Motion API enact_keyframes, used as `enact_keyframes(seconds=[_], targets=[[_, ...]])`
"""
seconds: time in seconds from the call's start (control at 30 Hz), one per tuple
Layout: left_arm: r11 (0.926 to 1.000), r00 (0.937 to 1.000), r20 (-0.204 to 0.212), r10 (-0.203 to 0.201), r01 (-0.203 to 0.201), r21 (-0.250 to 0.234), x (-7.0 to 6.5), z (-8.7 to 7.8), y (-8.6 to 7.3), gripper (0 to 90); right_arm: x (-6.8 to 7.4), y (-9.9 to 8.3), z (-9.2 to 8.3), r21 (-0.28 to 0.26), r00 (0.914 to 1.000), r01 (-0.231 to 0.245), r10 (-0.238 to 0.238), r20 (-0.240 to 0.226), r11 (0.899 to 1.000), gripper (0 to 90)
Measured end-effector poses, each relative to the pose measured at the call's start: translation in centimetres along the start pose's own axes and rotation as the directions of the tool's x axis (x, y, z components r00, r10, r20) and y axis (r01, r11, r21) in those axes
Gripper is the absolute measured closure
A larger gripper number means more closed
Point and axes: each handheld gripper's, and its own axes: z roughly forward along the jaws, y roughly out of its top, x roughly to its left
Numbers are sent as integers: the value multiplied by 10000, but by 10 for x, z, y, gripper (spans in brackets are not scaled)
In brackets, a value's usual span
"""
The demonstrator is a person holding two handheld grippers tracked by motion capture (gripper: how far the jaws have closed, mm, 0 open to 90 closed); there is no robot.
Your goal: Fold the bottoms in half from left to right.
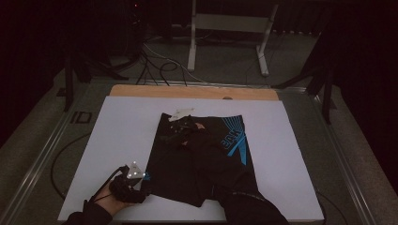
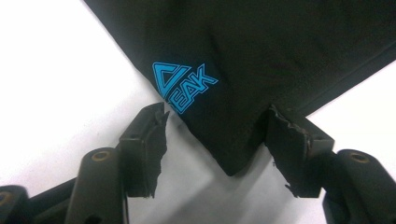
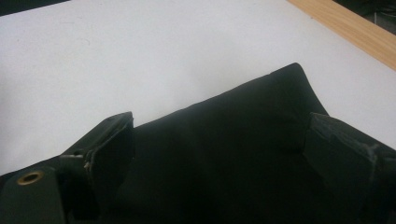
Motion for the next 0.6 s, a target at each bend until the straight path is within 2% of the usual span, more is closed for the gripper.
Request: enact_keyframes(seconds=[0.03, 0.17, 0.27, 0.37, 0.47, 0.6], targets=[[10000, 10000, 0, 0, 0, 0, 0, 0, 0, 407, 0, 0, 1, -10, 10000, 50, -50, 3, 10000, 96], [10000, 9999, 127, 43, -43, -29, -1, -1, 2, 525, 0, 1, 1, 26, 10000, 85, -85, -1, 10000, 95], [9999, 9991, 433, -22, 26, -101, -1, -2, 2, 669, 0, 3, 1, -15, 9999, 105, -105, 27, 9999, 96], [10000, 9981, 617, 3, 1, -65, -2, -2, 3, 765, 0, 4, 1, -28, 9999, 125, -125, 14, 9999, 96], [9999, 9977, 674, -78, 85, -100, -2, -3, 4, 820, 1, 4, 2, -29, 10000, 96, -96, 26, 10000, 95], [9990, 9975, 688, -155, 182, -396, -2, -6, 5, 841, -1, 5, 6, -18, 9999, 100, -100, 12, 9999, 95]])
